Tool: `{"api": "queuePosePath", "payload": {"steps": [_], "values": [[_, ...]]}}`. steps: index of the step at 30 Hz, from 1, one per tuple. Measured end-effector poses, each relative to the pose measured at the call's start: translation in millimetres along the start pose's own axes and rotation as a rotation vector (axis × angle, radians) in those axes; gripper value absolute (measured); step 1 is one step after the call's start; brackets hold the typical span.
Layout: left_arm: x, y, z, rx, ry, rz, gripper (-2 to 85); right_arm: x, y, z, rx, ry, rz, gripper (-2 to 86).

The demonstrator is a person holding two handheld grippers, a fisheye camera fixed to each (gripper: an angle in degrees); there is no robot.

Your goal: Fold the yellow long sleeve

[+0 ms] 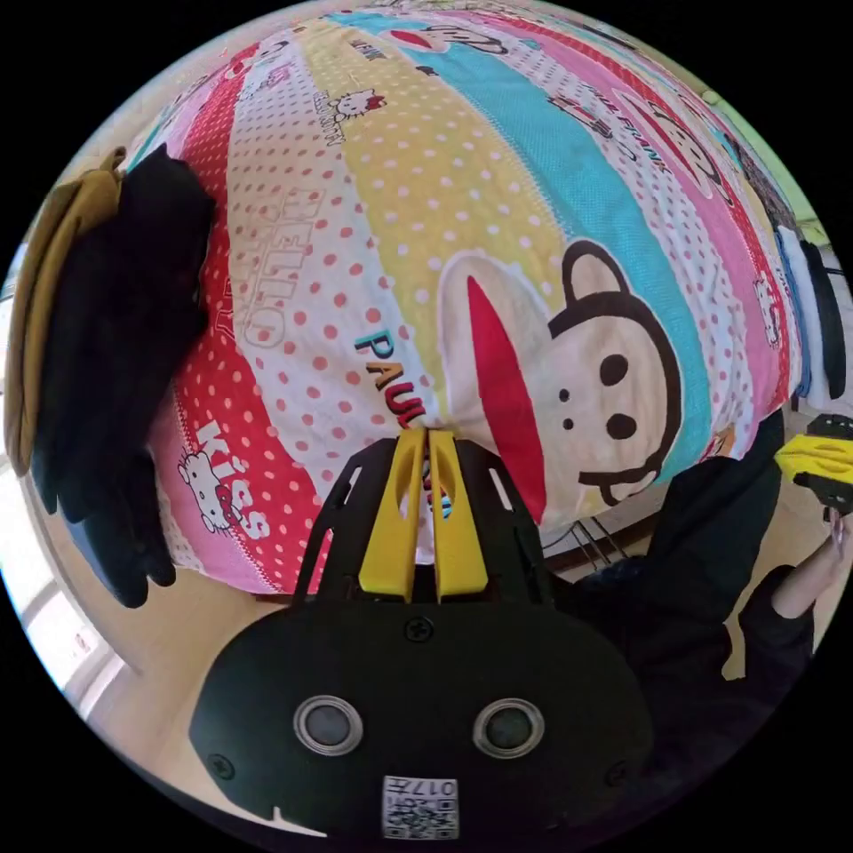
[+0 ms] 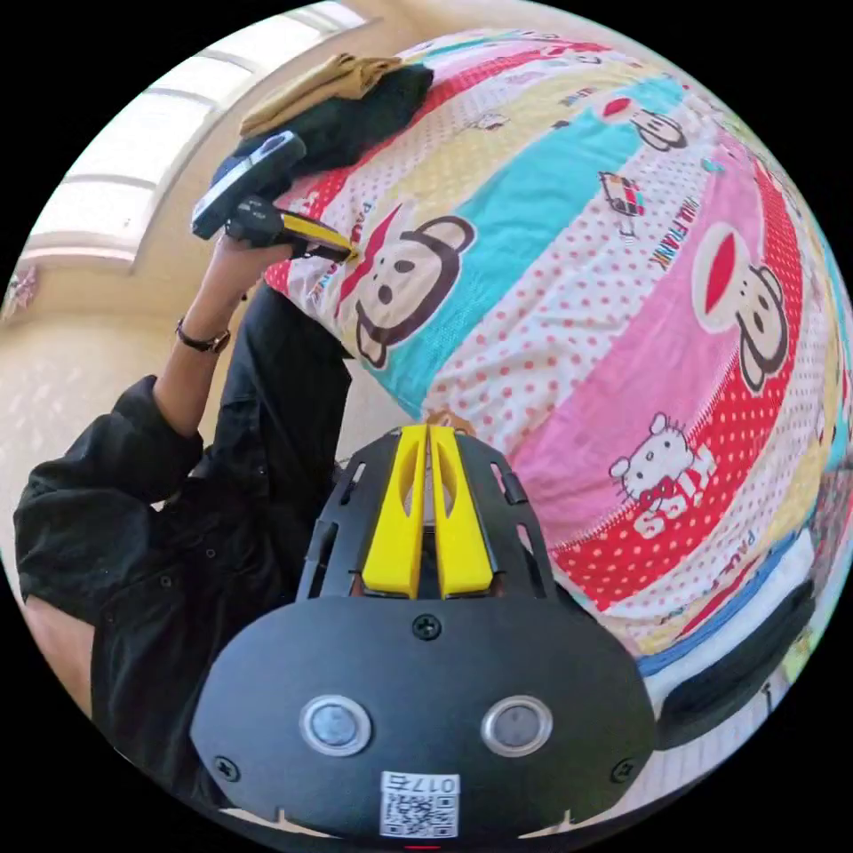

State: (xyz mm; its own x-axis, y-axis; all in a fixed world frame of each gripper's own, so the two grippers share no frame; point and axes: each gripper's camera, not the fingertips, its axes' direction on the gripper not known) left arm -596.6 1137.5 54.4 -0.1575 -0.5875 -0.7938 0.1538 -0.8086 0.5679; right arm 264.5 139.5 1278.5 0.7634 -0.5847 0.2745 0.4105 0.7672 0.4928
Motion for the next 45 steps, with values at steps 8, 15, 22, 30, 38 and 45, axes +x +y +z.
{"api": "queuePosePath", "payload": {"steps": [8,15,22,30,38,45], "values": [[47,104,13,0.467,-0.090,-0.226,-0.4,-24,-191,165,-0.571,0.232,-0.112,0.4],[-61,108,-106,0.815,0.306,-0.236,3.6,-25,-200,197,-0.518,0.241,-0.124,0.4],[-223,42,-199,0.806,0.101,-0.668,16.2,3,-173,207,-0.279,0.100,0.002,0.4],[-237,92,-94,1.053,0.404,-0.911,2.5,5,-172,237,-0.332,0.138,0.026,0.4],[-89,173,-89,1.059,0.705,-0.069,0.2,23,-127,247,-0.209,0.056,0.032,0.2],[-6,221,55,0.335,0.892,-0.008,-0.3,17,-23,254,0.277,0.094,0.105,-0.1]]}}
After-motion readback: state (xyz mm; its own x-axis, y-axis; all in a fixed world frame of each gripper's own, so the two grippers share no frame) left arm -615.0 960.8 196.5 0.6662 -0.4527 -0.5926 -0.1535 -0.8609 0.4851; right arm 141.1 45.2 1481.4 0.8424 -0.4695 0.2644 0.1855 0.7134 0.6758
